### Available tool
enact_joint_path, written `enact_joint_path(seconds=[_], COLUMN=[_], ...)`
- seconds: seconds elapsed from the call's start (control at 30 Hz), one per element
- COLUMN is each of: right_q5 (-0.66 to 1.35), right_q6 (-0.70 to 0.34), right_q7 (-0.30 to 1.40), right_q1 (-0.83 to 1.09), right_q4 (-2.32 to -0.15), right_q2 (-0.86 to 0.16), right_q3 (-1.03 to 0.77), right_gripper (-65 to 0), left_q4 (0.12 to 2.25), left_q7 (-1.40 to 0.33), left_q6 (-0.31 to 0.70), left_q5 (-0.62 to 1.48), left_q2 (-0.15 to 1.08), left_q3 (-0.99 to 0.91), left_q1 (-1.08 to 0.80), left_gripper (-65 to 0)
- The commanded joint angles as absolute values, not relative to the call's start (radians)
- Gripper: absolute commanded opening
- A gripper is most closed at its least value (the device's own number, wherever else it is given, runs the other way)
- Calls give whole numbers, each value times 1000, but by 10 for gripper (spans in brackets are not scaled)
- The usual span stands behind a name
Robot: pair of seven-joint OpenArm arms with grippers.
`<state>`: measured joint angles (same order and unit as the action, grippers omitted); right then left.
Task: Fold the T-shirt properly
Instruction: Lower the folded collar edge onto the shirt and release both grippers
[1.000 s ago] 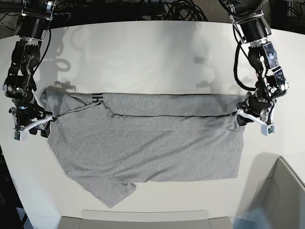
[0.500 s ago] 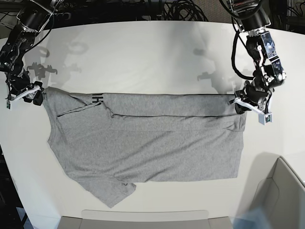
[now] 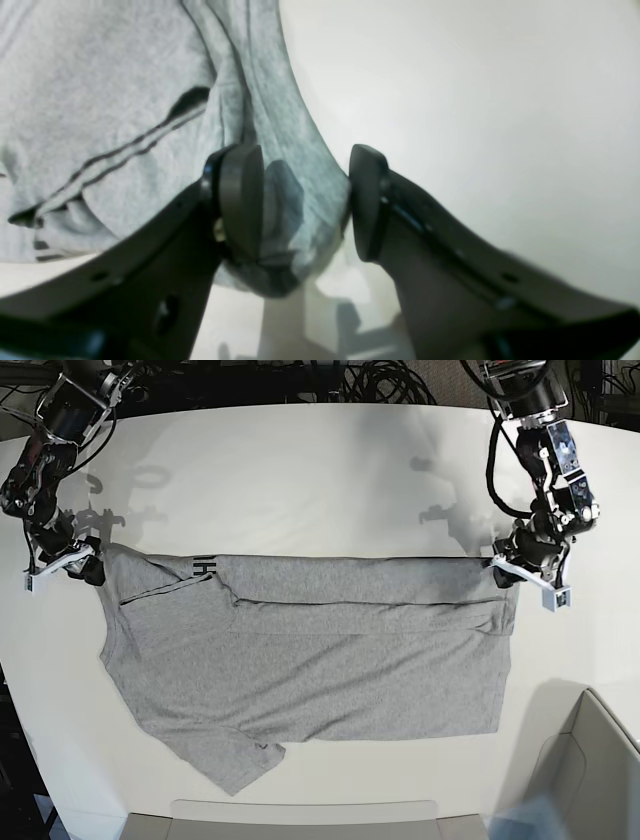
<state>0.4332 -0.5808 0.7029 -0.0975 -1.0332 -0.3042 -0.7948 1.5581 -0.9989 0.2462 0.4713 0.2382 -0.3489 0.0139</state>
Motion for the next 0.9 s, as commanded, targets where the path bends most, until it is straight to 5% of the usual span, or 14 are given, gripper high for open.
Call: enact_joint_path(seconds=[0.0, 0.13, 0.4, 0.87], right_q5=[429, 475, 487, 486], right_q6=[-593, -688, -687, -687], right_q7=[739, 832, 837, 837], right_q1=[-108, -108, -108, -108], right_q4=[-1040, -1046, -1044, -1046], right_q2=[-317, -302, -303, -305], right_q3=[-794, -800, -794, -794], right_gripper=[-371, -371, -371, -371], left_q4=[1590, 1592, 1506, 1173], left_q7=[-983, -981, -983, -984], left_q6=[248, 248, 257, 453], left_q5=[479, 479, 573, 673], left_q2=[251, 251, 225, 278], left_q3=[-352, -354, -506, -527], left_q1=[33, 33, 41, 127], left_gripper=[-448, -448, -407, -406])
